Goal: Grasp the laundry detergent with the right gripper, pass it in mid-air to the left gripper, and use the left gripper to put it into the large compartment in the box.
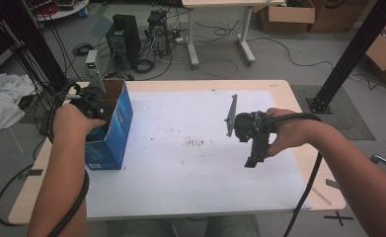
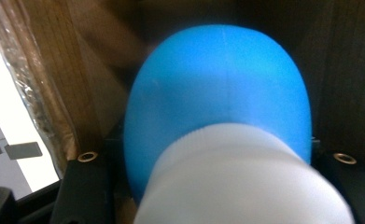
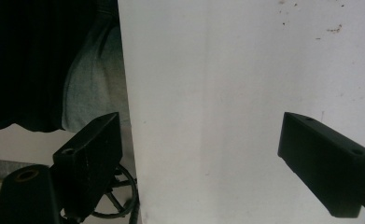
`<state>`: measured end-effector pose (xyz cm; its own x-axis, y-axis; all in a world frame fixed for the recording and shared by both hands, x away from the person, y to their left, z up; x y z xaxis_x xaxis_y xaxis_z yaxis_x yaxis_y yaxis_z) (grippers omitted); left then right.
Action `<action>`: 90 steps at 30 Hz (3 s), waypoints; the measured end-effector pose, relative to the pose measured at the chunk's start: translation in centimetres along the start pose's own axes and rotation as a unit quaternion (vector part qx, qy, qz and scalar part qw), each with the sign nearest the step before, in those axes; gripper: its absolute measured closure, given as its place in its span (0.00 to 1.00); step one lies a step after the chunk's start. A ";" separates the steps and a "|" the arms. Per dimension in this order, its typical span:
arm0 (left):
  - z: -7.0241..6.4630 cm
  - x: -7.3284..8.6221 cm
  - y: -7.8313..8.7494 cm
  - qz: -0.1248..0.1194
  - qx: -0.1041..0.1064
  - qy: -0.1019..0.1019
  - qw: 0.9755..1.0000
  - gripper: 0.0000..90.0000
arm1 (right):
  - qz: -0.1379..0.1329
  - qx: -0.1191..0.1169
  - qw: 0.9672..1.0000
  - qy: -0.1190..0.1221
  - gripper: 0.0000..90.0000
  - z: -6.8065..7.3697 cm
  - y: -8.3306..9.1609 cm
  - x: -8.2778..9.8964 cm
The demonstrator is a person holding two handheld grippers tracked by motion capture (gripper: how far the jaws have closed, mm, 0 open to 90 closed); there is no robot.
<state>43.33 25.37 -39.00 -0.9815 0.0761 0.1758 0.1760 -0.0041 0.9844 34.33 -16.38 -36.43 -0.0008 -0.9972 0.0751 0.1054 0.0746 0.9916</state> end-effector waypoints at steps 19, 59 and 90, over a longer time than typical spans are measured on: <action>-0.4 0.2 0.7 -0.007 -0.002 0.000 1.000 0.34 | 0.001 -0.002 1.000 0.000 0.15 0.4 0.0 -0.1; -3.3 1.2 9.3 -0.055 -0.023 -0.078 0.995 0.14 | 0.007 -0.006 1.000 0.004 0.15 0.4 -0.3 -0.9; -13.7 1.2 10.2 -0.035 -0.035 -0.245 0.968 0.00 | 0.002 -0.006 1.000 -0.014 0.15 0.0 0.0 -0.4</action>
<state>42.88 11.76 -28.58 -0.8336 0.5433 0.0998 0.0879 -0.0479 0.9950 34.35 -15.99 -36.42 -0.0282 -0.9962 0.0825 0.1181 0.0786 0.9899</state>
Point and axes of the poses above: each handheld gripper's, and its own axes: y roughly backward along the jaws, x roughly out of its underside, z roughly to its left, the point moved 10 cm from there along -y, roughly forward along the jaws, and after that the axes turned 9 degrees about z, right-handed, at the moved point
